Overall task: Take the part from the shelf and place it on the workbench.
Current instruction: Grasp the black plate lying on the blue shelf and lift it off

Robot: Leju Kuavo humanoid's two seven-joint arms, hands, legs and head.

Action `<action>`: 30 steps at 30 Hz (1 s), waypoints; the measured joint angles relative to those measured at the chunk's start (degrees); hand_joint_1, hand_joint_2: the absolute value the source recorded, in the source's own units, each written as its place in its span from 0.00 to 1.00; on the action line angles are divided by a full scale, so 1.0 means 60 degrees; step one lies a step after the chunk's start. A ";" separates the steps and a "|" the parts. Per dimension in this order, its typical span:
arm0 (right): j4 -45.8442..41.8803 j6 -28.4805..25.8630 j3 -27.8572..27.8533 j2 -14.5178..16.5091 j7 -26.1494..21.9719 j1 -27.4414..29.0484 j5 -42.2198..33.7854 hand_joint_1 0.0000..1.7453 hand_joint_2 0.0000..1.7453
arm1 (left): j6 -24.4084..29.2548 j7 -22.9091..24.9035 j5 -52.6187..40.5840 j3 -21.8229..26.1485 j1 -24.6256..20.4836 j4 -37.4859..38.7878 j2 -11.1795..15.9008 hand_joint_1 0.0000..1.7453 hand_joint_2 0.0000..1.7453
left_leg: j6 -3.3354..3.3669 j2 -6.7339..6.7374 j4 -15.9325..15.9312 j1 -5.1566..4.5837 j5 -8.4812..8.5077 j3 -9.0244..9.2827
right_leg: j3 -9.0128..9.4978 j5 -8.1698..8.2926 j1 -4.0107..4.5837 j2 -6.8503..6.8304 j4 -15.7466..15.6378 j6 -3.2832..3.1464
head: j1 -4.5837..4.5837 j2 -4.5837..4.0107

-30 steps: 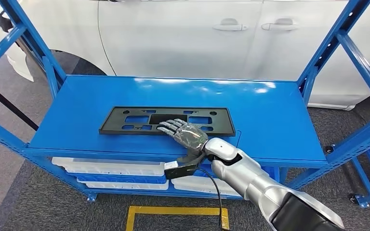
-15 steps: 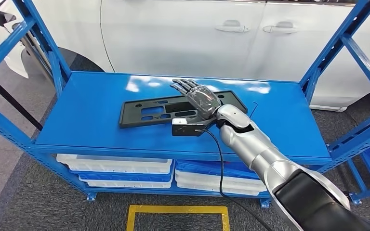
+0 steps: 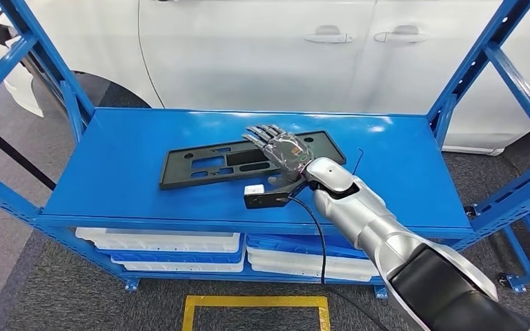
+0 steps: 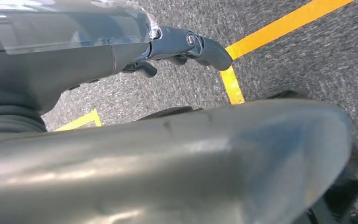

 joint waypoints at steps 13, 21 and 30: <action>0.1103 0.0865 0.1430 0.0392 0.0926 -0.0344 0.1518 0.00 1.00 | -0.0009 0.0055 -0.0103 0.0000 0.0033 0.0000 0.0025 0.00 0.00 | 0.0332 -0.0007 -0.1349 0.0031 0.1041 0.0351 | -0.0136 -0.0451 0.0018 0.0052 0.0576 0.0384 | 0.0002 0.0000; 0.1368 0.0844 0.1572 0.0404 0.0918 -0.0378 0.1497 0.95 1.00 | -0.0006 0.0048 -0.0105 0.0000 0.0039 0.0000 0.0015 0.00 0.00 | 0.0400 -0.0021 -0.1369 0.0027 0.1041 0.0401 | -0.0529 -0.0619 0.0006 0.0047 0.1525 0.0373 | 0.0003 0.0000; 0.1404 0.0802 0.1586 0.0577 0.0843 -0.0553 0.1329 0.98 1.00 | -0.0007 0.0024 -0.0021 0.0000 0.0046 0.0000 -0.0007 0.00 0.00 | 0.0027 -0.0002 -0.0426 -0.0007 0.0423 -0.0005 | 0.0221 -0.0128 0.0008 -0.0016 -0.0029 0.0000 | 0.0000 0.0000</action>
